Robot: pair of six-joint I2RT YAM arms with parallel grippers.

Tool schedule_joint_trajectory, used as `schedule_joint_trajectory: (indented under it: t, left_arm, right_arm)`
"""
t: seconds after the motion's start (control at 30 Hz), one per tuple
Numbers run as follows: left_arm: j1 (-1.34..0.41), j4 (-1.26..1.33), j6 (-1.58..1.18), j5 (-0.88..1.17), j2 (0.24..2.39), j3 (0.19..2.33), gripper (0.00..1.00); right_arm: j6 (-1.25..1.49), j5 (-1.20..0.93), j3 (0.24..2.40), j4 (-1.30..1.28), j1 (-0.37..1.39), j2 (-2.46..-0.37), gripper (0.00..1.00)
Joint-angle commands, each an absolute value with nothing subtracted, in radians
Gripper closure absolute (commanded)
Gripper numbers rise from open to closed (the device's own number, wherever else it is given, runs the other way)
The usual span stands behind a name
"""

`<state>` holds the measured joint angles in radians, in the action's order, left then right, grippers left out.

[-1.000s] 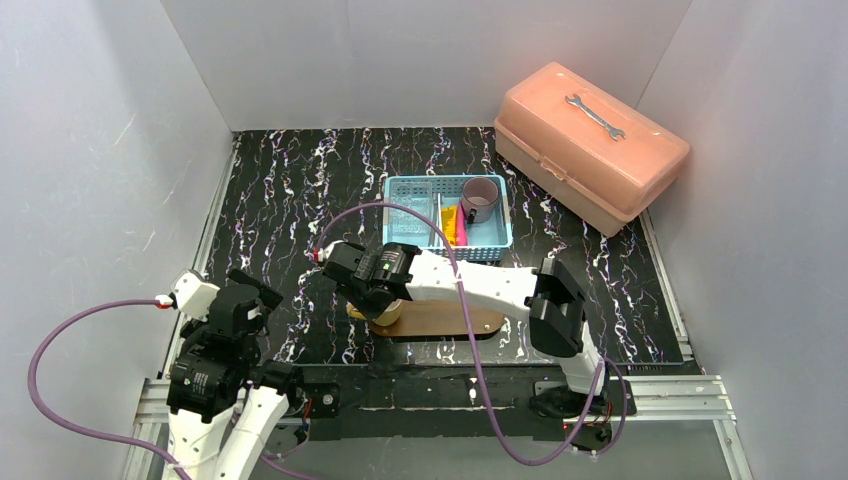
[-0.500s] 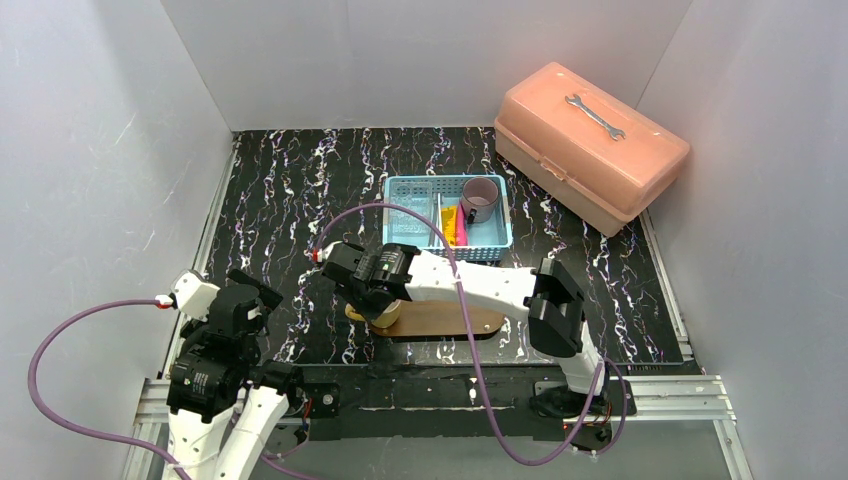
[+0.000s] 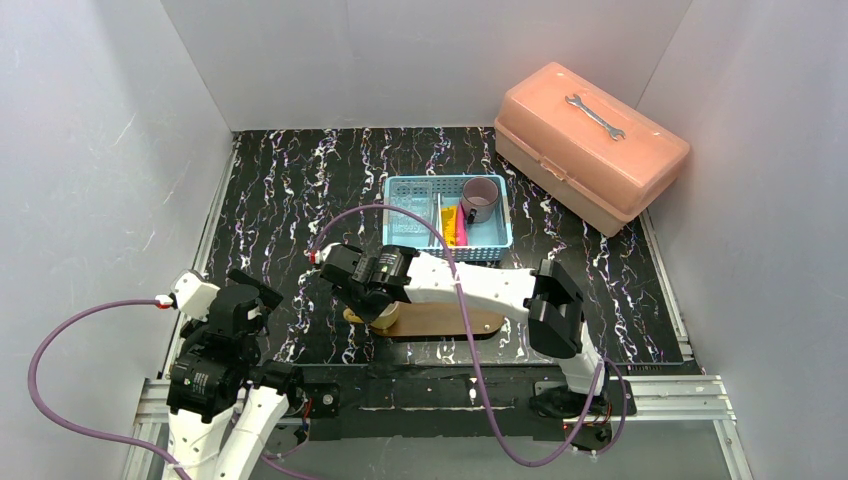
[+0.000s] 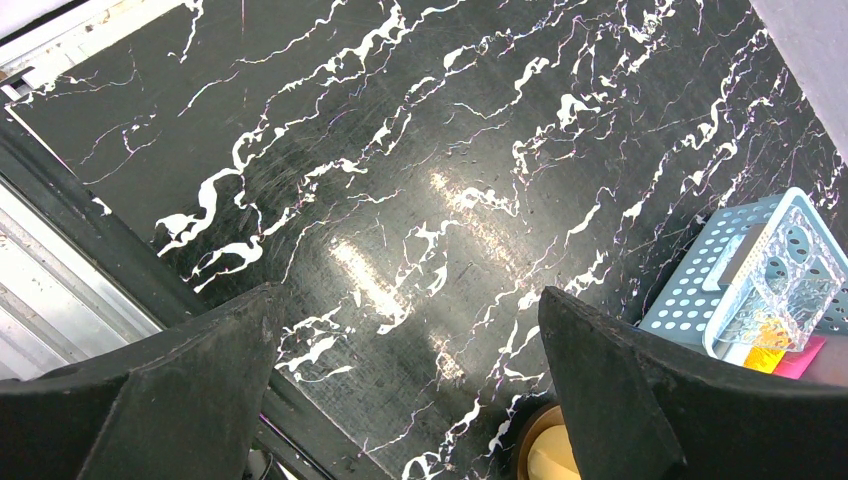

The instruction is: Prepare toiletry sets of a toothbrush and toothpaste on the tray

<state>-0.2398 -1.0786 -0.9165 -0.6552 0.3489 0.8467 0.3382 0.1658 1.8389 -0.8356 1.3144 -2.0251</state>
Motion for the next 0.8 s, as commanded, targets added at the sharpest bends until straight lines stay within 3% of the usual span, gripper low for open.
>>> schedule_joint_trajectory:
  t: [0.0, 0.43, 0.77]
  left_arm:
    - [-0.243, -1.092, -0.924, -0.697, 0.350, 0.867, 0.02]
    - [-0.243, -1.087, -0.914, -0.686, 0.353, 0.865, 0.02]
    - [-0.243, -1.055, -0.877, -0.652, 0.364, 0.856, 0.02]
  right_arm:
    - [0.338, 0.193, 1.898, -0.802, 1.321, -2.012, 0.68]
    - [0.301, 0.338, 1.903, -0.830, 1.317, -1.888, 0.52]
    - [0.257, 0.419, 1.855, -0.859, 1.194, -1.748, 0.51]
